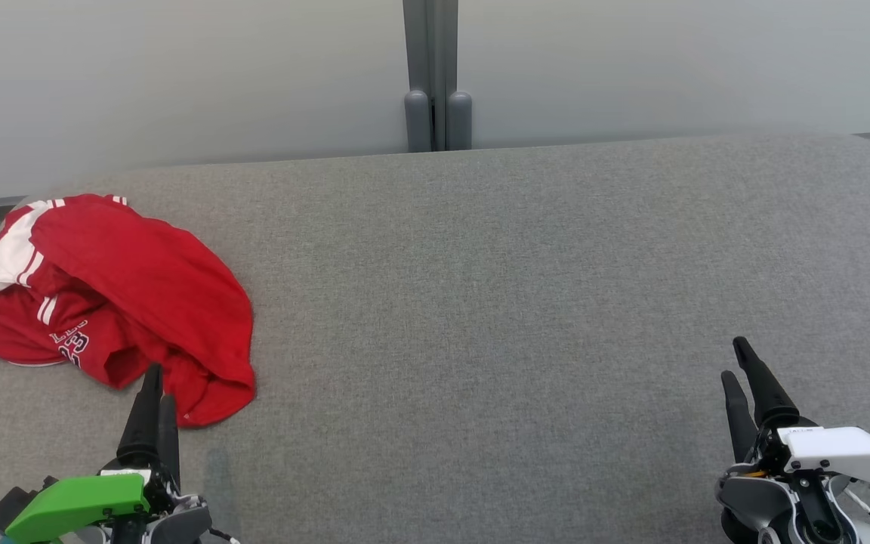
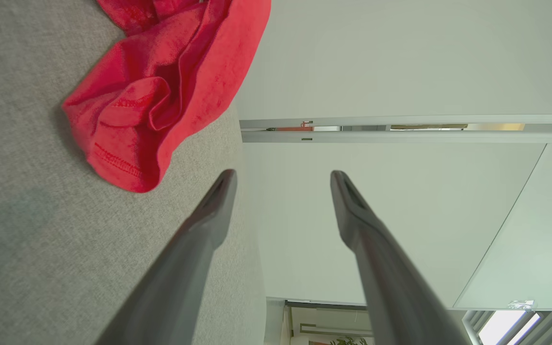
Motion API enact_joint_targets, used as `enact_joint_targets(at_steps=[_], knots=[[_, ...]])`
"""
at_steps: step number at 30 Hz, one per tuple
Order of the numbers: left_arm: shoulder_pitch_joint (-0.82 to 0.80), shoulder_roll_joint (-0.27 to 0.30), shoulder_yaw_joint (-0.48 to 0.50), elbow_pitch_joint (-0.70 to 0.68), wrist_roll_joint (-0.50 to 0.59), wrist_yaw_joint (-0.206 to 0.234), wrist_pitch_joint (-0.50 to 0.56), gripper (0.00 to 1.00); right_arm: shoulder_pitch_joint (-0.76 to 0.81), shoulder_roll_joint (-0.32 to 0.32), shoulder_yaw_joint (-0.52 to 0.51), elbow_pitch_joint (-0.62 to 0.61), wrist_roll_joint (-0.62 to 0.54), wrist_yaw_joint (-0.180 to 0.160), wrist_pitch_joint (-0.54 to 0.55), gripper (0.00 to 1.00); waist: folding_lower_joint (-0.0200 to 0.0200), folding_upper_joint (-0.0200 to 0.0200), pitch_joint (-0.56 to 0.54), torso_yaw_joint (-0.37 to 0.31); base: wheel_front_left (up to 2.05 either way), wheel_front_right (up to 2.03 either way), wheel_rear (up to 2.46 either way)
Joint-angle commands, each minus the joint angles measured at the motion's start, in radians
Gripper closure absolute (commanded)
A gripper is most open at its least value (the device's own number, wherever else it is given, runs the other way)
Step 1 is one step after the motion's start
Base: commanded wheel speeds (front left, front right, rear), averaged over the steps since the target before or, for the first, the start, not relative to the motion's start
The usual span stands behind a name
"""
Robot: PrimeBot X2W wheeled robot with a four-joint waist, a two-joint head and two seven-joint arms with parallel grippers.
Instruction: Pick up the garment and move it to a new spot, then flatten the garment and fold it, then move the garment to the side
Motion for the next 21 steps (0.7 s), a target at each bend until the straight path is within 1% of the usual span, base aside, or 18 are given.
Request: enact_joint_targets(at_steps=[1, 7, 11, 13, 16, 18, 21], knots=[[-0.010, 0.004, 0.000, -0.027, 0.017, -0.001, -0.012, 0.00, -0.018, -0.005, 0.004, -0.021, -0.025, 0.000, -0.014, 0.00, 0.0000, 0.0000, 0.001, 0.000, 0.00, 0.00, 0.00], [-0.012, 0.005, 0.016, -0.040, 0.060, -0.001, -0.039, 0.00, -0.034, -0.006, -0.001, -0.018, -0.117, 0.000, -0.041, 0.00, 0.0000, 0.0000, 0.004, 0.000, 0.00, 0.00, 0.00], [-0.016, 0.005, 0.031, -0.054, 0.090, -0.001, -0.056, 0.00, -0.046, -0.006, -0.019, -0.039, -0.203, 0.000, -0.059, 0.00, 0.0000, 0.0000, 0.006, 0.000, 0.00, 0.00, 0.00], [-0.017, 0.006, 0.039, -0.062, 0.109, -0.001, -0.065, 0.00, -0.050, -0.007, -0.021, -0.060, -0.266, 0.000, -0.067, 0.00, 0.0000, 0.0000, 0.008, 0.000, 0.00, 0.00, 0.00], [-0.020, 0.006, 0.047, -0.072, 0.136, -0.001, -0.077, 0.00, -0.053, -0.007, -0.003, -0.106, -0.423, 0.000, -0.080, 0.00, 0.0000, 0.0000, 0.010, 0.001, 0.00, 0.00, 0.00], [-0.022, 0.006, 0.050, -0.080, 0.157, -0.001, -0.086, 0.00, -0.054, -0.007, 0.009, -0.136, -0.506, 0.000, -0.088, 0.00, 0.0000, 0.0000, 0.012, 0.001, 0.00, 0.00, 0.00], [-0.026, 0.007, 0.055, -0.099, 0.198, -0.002, -0.097, 0.00, -0.058, -0.008, 0.019, -0.173, -0.596, 0.000, -0.099, 0.00, 0.0000, 0.0000, 0.015, 0.002, 0.00, 0.00, 0.00]])
